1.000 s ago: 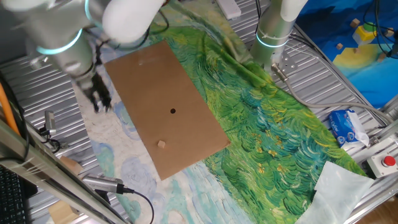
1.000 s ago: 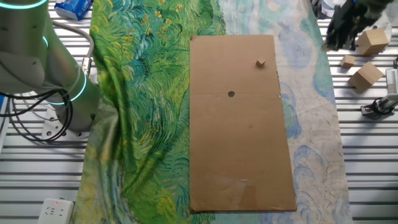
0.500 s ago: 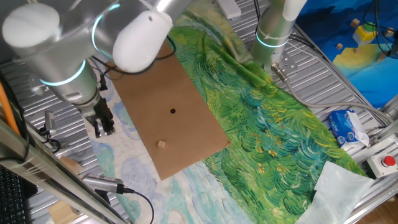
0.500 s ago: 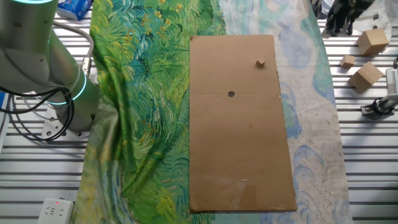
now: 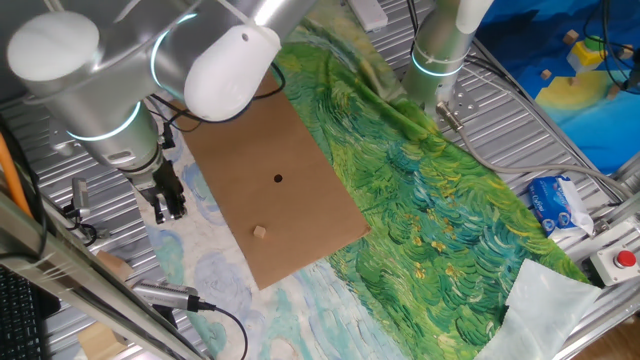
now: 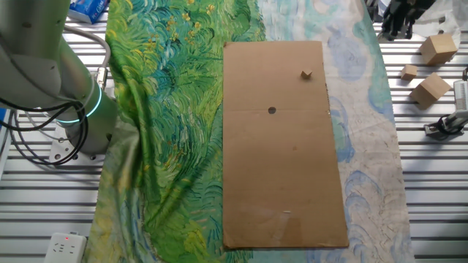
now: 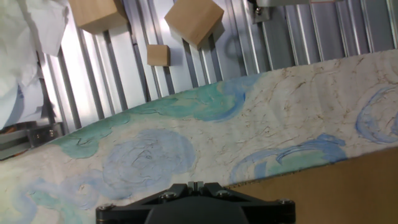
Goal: Grab the block and place it at the designated location
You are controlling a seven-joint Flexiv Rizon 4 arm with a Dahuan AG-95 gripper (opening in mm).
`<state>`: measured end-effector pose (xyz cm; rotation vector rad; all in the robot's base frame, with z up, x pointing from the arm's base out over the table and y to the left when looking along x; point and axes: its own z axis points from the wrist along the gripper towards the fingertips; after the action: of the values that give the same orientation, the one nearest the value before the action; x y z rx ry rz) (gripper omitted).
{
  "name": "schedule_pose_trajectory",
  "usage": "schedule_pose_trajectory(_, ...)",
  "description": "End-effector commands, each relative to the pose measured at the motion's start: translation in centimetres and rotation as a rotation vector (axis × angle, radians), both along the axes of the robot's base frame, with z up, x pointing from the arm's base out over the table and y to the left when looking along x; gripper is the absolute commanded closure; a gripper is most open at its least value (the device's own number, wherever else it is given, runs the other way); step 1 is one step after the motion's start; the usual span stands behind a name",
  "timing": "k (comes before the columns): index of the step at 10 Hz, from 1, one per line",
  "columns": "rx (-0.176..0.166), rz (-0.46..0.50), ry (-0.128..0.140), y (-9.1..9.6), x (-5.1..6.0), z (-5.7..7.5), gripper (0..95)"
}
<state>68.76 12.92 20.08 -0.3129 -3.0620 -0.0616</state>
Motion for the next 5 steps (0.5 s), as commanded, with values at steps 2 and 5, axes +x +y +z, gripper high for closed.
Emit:
schedule_pose_trajectory(2, -0.003, -0.009, 0.004, 0.01, 0.07, 0.13, 95.0)
schedule_pose_trajectory(5, -0.006, -0.005, 0.004, 0.00, 0.07, 0.13, 95.0)
